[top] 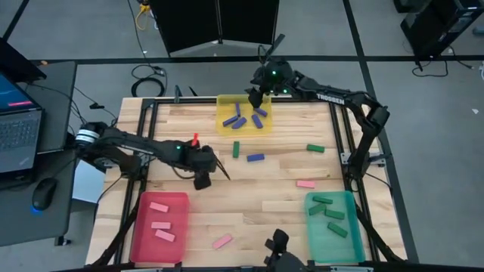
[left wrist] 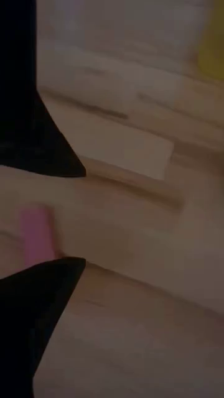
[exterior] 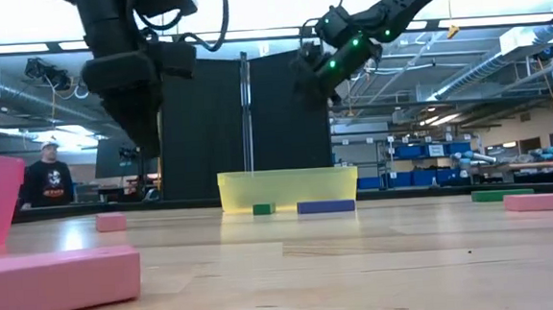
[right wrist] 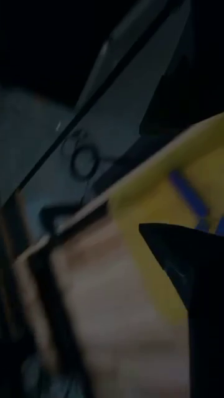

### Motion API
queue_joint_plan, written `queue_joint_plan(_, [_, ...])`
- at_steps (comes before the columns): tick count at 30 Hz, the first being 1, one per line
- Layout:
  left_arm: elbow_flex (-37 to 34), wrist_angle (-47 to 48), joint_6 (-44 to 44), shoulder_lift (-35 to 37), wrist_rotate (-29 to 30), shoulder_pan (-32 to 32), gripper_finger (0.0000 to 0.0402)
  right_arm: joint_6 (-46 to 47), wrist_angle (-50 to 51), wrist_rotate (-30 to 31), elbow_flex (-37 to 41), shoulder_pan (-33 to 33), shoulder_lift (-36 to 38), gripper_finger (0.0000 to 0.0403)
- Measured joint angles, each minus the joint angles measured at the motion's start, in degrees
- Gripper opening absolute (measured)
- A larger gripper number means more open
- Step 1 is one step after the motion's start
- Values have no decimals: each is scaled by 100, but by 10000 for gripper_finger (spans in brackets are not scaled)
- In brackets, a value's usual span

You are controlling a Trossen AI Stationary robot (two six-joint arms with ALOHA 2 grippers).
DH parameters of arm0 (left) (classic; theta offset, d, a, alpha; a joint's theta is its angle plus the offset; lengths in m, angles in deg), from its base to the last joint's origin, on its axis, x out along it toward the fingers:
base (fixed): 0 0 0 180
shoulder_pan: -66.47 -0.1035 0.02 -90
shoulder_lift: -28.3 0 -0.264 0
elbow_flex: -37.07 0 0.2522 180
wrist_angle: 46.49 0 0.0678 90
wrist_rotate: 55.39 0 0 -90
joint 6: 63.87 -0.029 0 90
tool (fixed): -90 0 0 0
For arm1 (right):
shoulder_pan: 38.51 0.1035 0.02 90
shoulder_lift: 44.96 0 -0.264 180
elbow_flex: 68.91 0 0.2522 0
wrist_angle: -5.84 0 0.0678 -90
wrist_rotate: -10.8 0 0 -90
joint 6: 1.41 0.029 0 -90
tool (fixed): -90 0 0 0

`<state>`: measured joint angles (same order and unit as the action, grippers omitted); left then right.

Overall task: Sort blocks
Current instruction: Put the pink block into the red bin

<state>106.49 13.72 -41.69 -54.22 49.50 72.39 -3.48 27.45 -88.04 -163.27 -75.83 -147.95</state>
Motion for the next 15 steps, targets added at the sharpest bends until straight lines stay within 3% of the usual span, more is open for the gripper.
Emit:
queue_joint_plan(4, [494, 770, -1253, -483, -231, 47, 250, 13, -67, -552, -2, 116, 167, 271])
queue_joint_plan(9, [529, 899, -2497, -888, -389, 133, 265, -156, 57, -904, 0, 467, 582, 279])
queue_joint_plan(15, [478, 859, -2803, -1299, -569, 131, 279, -409, 228, -910, 0, 938, 1456, 273])
